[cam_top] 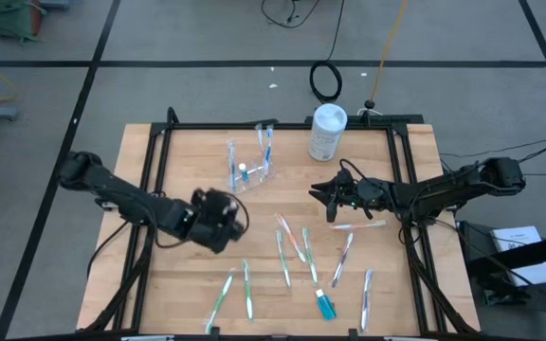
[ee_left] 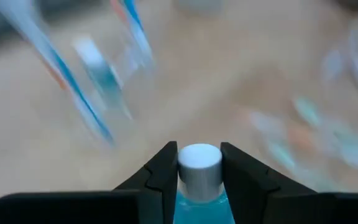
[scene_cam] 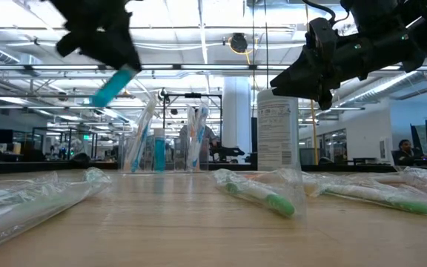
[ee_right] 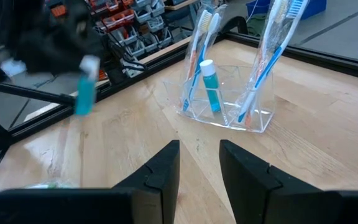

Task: Pick & Place toothbrushing station
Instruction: Put the blue mouthwash into the transparent organizer

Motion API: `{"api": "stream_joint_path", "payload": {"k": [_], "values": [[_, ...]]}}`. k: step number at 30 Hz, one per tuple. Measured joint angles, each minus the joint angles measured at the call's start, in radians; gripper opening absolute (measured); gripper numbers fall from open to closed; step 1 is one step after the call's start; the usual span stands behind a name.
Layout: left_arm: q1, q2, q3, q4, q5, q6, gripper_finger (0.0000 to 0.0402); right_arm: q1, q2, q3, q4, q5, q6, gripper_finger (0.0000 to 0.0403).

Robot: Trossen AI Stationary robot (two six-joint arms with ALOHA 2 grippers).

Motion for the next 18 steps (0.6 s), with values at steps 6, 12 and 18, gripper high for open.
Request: {"api": "stream_joint_path", "payload": {"k": [6,12,18], "values": [[0.102,0.014,0.002,0.167,-0.284,0.155,0.01,-0.002,0.0,0.0,-0.005,0.001,-0.005,0.0105],[0.23,0.104,0.002,0.483,-0.343,0.503,0.0103,-0.003,0.0,0.0,0.0,0.006,-0.031,0.0105],[0.331,0.213,0.002,0.66,-0.328,0.612,0.0103,-0.018,0.0,0.0,0.003,0.005,-0.09,0.0105]]}}
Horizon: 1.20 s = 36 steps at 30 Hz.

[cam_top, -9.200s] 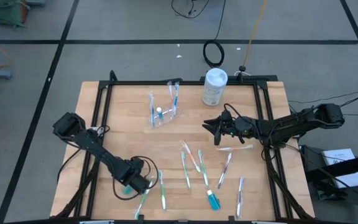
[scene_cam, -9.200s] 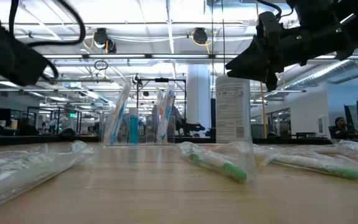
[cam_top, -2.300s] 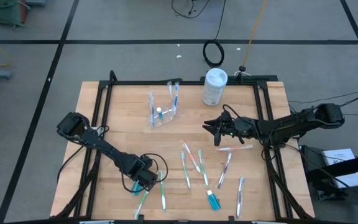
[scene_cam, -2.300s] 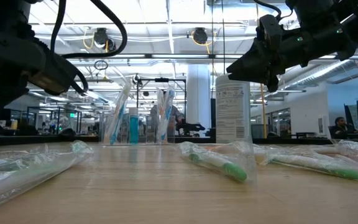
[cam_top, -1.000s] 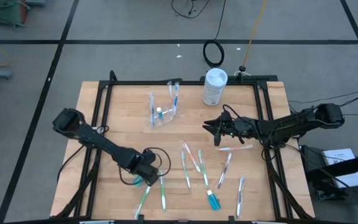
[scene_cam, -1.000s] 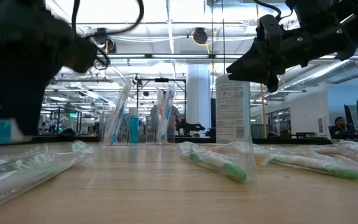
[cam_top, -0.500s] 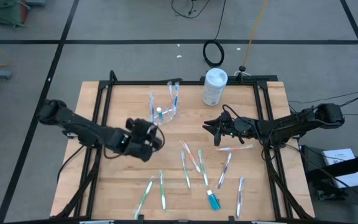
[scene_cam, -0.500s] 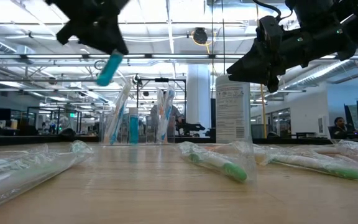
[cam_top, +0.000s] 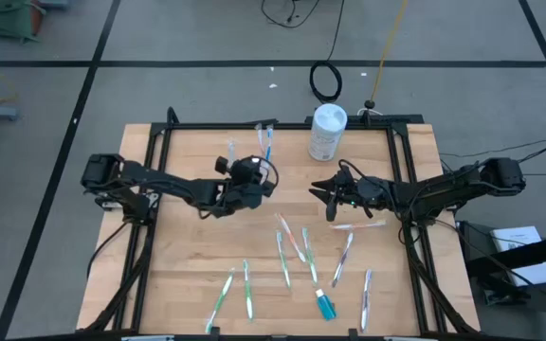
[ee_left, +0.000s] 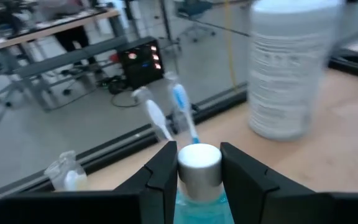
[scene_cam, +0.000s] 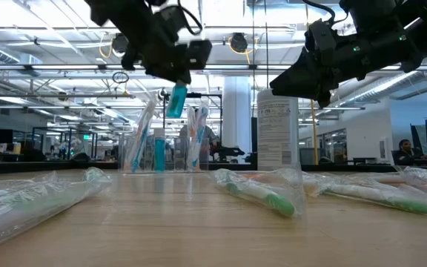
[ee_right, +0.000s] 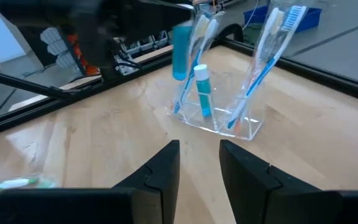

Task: Pick & Place toothbrushing station
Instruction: Put the blue mouthwash into the transparent organizer

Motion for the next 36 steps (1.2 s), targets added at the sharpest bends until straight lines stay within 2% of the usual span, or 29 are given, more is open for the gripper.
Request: {"api": "stream_joint_path", "payload": {"k": [10,17,22,27,36], "values": [[0.087,0.128,0.0,0.054,-0.095,-0.036,0.0104,-0.04,0.0,0.0,0.0,-0.001,-0.015,0.0105],[0.093,0.206,0.0,0.143,-0.093,-0.029,0.0104,-0.074,0.0,0.0,-0.002,-0.001,-0.015,0.0105],[0.1,0.24,0.0,0.144,-0.071,-0.04,0.0104,-0.077,0.0,0.0,-0.009,-0.001,-0.015,0.0105],[0.134,0.242,0.0,0.141,-0.007,0.001,0.0104,-0.077,0.0,0.0,-0.009,-0.001,-0.017,0.0105],[0.197,0.242,0.0,0.132,0.223,0.001,0.0104,-0.076,0.0,0.0,-0.012,-0.001,-0.016,0.0105]]}}
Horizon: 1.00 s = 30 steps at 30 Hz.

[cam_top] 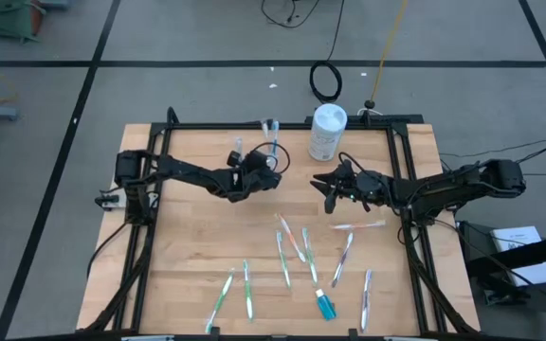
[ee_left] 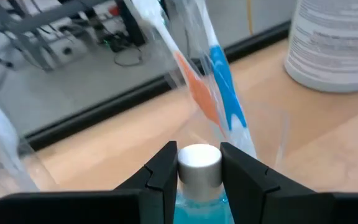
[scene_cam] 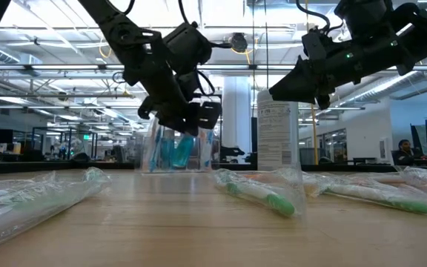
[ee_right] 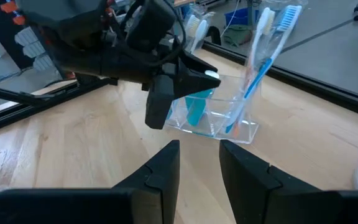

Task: Pick & Place toothbrushing station
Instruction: Put the blue mouthwash into the transparent organizer

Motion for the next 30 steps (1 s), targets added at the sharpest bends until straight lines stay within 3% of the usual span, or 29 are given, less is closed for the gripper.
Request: {"api": "stream_joint_path", "payload": {"k": [5,16,30], "values": [[0.014,0.0,0.0,0.001,0.054,0.033,0.0119,0.0,0.0,0.0,-0.004,0.0,0.001,0.0105],[-0.004,-0.001,0.0,0.003,0.058,0.036,0.0195,0.0,0.0,0.0,-0.004,-0.003,0.002,0.0105],[-0.048,-0.044,0.097,-0.058,0.056,0.203,0.02,0.001,0.0,0.0,-0.016,-0.004,0.002,0.0105]]}}
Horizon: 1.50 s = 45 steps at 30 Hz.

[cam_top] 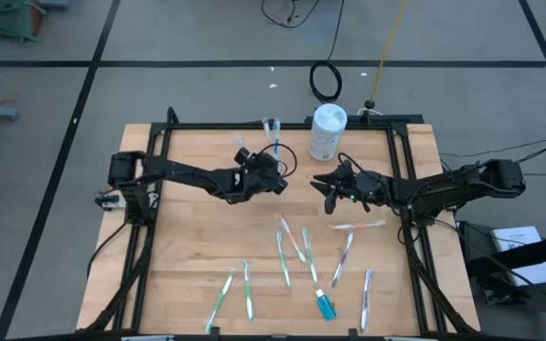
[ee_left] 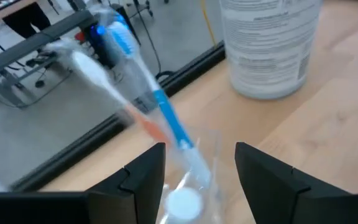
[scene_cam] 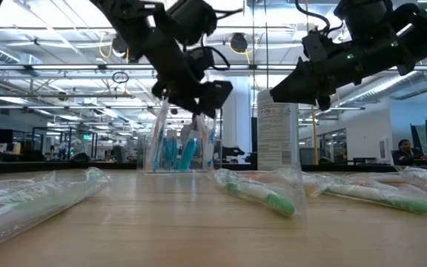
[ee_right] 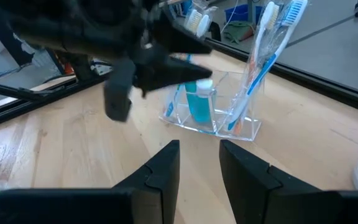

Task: Pick & Place toothbrushing station
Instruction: Put the blue mouthwash into the transparent organizer

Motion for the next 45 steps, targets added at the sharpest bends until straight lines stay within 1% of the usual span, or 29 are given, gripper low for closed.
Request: {"api": "stream_joint_path", "payload": {"k": [5,9,13,18,25,29,34,39,45], "values": [[0.001,-0.084,0.029,-0.14,0.011,-0.004,0.02,0.002,0.0,0.0,-0.033,-0.002,0.014,0.0105],[0.001,-0.139,0.031,-0.181,0.097,0.017,0.02,0.002,0.0,0.0,-0.033,-0.002,0.05,0.0105],[0.008,-0.142,0.031,-0.175,0.167,0.042,0.02,0.002,0.0,0.0,-0.024,-0.001,0.053,0.0105],[0.028,-0.099,0.031,-0.195,0.231,0.041,0.02,0.002,0.0,0.0,-0.018,-0.001,0.053,0.0105],[0.066,-0.034,0.03,-0.208,0.241,0.032,0.02,0.002,0.0,0.0,-0.017,0.0,0.053,0.0105],[0.085,-0.031,0.03,-0.228,0.242,-0.007,0.02,0.002,0.0,0.0,-0.017,0.0,0.053,0.0105],[0.113,-0.031,0.03,-0.248,0.239,-0.008,0.02,0.002,0.0,0.0,-0.017,0.0,0.051,0.0105],[0.134,-0.033,0.031,-0.301,0.265,-0.049,0.02,0.002,0.0,0.0,-0.027,0.0,0.05,0.0105],[0.134,-0.04,0.031,-0.346,0.219,-0.041,0.02,0.002,0.0,0.0,-0.031,0.0,0.049,0.0105]]}}
